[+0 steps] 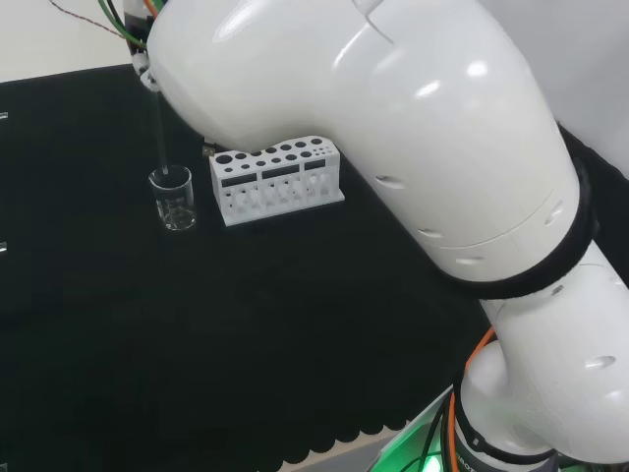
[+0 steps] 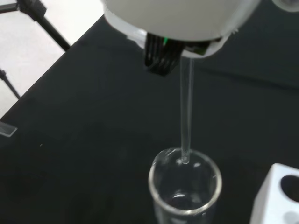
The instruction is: Stir in the beaker to the left of the white test tube rack with the glass rod.
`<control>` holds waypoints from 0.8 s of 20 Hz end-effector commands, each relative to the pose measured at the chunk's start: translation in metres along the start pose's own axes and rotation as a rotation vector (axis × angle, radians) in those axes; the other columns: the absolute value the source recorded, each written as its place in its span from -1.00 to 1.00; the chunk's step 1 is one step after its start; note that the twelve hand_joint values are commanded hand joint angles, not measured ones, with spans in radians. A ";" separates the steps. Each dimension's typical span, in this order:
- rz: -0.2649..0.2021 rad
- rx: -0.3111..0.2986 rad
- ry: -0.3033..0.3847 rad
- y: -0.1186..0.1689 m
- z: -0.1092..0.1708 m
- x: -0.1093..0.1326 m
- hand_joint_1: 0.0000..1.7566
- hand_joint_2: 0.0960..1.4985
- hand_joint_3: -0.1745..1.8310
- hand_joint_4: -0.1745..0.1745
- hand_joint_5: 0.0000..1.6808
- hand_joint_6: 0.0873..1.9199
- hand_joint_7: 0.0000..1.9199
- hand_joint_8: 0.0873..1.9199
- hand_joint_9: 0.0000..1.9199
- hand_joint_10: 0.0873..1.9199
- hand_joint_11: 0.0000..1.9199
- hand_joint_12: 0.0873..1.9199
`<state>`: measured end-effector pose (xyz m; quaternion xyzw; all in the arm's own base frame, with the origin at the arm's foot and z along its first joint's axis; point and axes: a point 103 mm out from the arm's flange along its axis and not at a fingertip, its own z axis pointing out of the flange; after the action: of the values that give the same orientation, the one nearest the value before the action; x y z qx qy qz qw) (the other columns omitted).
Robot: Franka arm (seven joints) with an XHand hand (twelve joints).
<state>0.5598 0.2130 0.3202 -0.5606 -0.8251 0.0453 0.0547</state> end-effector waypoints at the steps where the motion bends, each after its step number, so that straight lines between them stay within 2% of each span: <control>1: 0.013 0.018 0.115 -0.012 0.031 -0.009 0.52 -0.40 0.08 -1.00 0.37 -0.19 0.50 -0.37 0.80 -0.64 0.68 -0.49; 10: 0.033 0.023 0.111 -0.016 0.032 -0.023 0.52 -0.40 0.08 -1.00 0.37 -0.19 0.50 -0.37 0.80 -0.64 0.68 -0.49; 16: 0.007 0.030 0.109 -0.011 0.037 -0.012 0.52 -0.40 0.08 -1.00 0.37 -0.19 0.50 -0.37 0.80 -0.64 0.68 -0.49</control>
<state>0.5477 0.1899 0.2871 -0.5710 -0.8135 0.0263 0.1074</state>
